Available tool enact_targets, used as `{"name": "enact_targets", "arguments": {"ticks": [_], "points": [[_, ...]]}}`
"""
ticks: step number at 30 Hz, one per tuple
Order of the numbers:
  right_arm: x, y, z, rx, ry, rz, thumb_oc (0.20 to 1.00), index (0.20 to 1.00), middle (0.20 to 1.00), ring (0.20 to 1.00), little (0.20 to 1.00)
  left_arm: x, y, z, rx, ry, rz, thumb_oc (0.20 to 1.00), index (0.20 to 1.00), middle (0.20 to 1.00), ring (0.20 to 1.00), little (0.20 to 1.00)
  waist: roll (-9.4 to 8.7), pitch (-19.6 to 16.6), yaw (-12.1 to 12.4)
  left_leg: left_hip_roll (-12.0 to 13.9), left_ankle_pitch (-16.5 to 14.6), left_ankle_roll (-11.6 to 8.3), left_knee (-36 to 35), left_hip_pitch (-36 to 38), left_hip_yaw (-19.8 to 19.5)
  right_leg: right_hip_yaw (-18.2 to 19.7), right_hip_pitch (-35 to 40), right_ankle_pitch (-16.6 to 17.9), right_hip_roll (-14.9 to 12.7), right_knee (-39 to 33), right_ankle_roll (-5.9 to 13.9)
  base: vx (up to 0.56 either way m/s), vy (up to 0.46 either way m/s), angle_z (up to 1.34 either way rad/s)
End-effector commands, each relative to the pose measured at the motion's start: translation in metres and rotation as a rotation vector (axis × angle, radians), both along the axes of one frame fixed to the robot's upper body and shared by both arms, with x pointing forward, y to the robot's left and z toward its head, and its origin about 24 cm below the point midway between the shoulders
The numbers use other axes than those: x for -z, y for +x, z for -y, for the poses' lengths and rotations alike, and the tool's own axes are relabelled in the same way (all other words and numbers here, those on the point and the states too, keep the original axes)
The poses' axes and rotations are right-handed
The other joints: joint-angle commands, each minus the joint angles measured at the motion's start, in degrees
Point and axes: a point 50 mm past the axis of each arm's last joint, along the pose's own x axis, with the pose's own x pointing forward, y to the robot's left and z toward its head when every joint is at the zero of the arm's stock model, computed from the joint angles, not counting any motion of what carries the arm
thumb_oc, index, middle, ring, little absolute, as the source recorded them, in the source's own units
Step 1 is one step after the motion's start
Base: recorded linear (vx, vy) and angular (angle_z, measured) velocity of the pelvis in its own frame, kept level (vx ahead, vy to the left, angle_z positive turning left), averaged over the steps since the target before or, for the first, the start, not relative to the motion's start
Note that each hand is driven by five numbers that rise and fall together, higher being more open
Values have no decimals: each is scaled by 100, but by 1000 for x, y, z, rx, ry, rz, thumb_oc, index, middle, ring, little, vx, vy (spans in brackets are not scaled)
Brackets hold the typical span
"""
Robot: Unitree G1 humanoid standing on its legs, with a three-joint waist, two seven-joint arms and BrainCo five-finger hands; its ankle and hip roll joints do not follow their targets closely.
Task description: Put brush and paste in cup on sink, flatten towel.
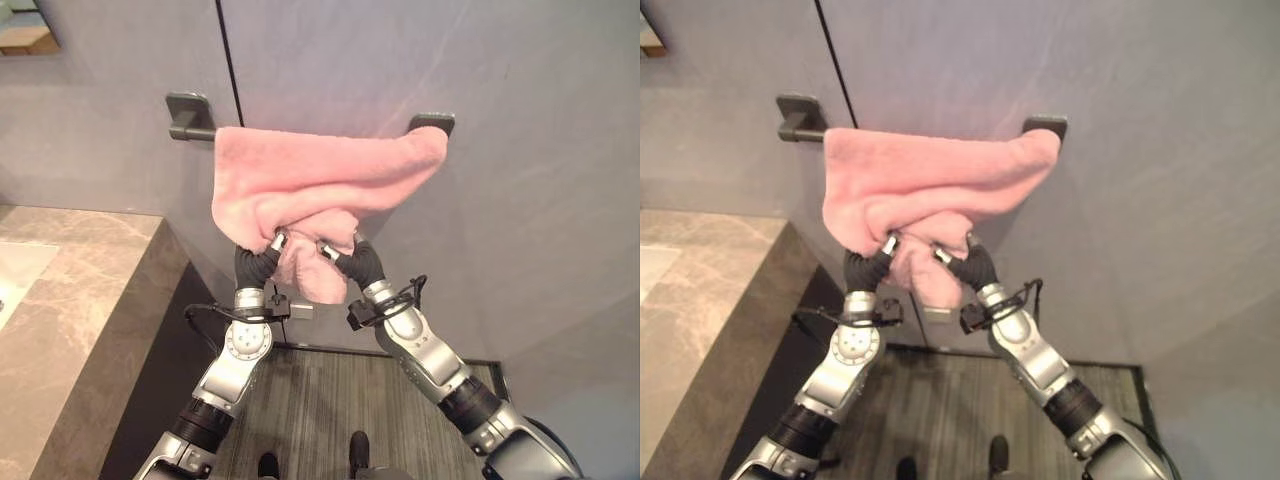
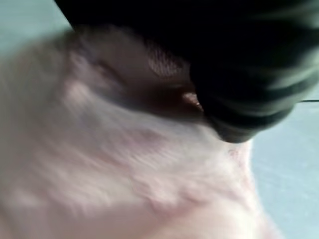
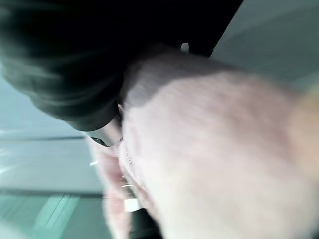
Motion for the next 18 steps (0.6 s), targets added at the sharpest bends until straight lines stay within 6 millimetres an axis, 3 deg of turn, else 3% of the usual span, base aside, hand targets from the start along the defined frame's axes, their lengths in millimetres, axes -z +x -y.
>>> {"name": "enact_targets", "arguments": {"ticks": [1,2,5,8,11,13,18], "points": [[-72,-23,10,6,184,393,200,200,200,200,200,-51,-16,-22,-116,26,323,200,200,200,200,200,-162,-241,-5,81,260,-169,23,-214,448,111,207,-188,-532,2,632,0,0,0],[-71,-24,10,7,183,392,200,200,200,200,200,-51,-17,-23,-117,26,321,200,200,200,200,200,-162,-242,-5,80,258,-168,23,-209,451,113,211,-189,-533,2,633,0,0,0],[-98,-52,13,-13,201,612,200,200,200,200,200,-87,-42,-27,-101,43,544,200,200,200,200,200,-165,-276,-40,69,225,-153,23,-196,473,142,204,-186,-555,2,655,1,13,-4],[-97,-56,8,-22,159,634,200,200,200,200,200,-88,-47,-28,-110,17,565,200,200,200,200,200,-169,-286,-60,59,220,-139,23,-187,487,163,200,-184,-558,2,658,3,21,-9],[-80,-48,-5,-70,106,533,200,200,200,200,200,-76,-40,-31,-160,30,498,200,200,200,200,200,-185,-277,-48,44,214,-124,23,-183,488,177,202,-179,-561,2,653,-9,12,-14],[-52,-35,-13,-77,106,341,200,200,200,200,200,-43,-25,-40,-226,-41,301,200,200,200,200,200,-202,-244,-9,25,222,-100,23,-171,478,165,216,-164,-563,2,630,0,0,0],[-36,-31,-18,-88,27,276,200,200,200,200,200,-27,-22,-55,-306,-58,228,200,200,200,200,200,-233,-195,34,24,233,-103,23,-202,469,160,193,-149,-586,2,625,0,0,0]]}}
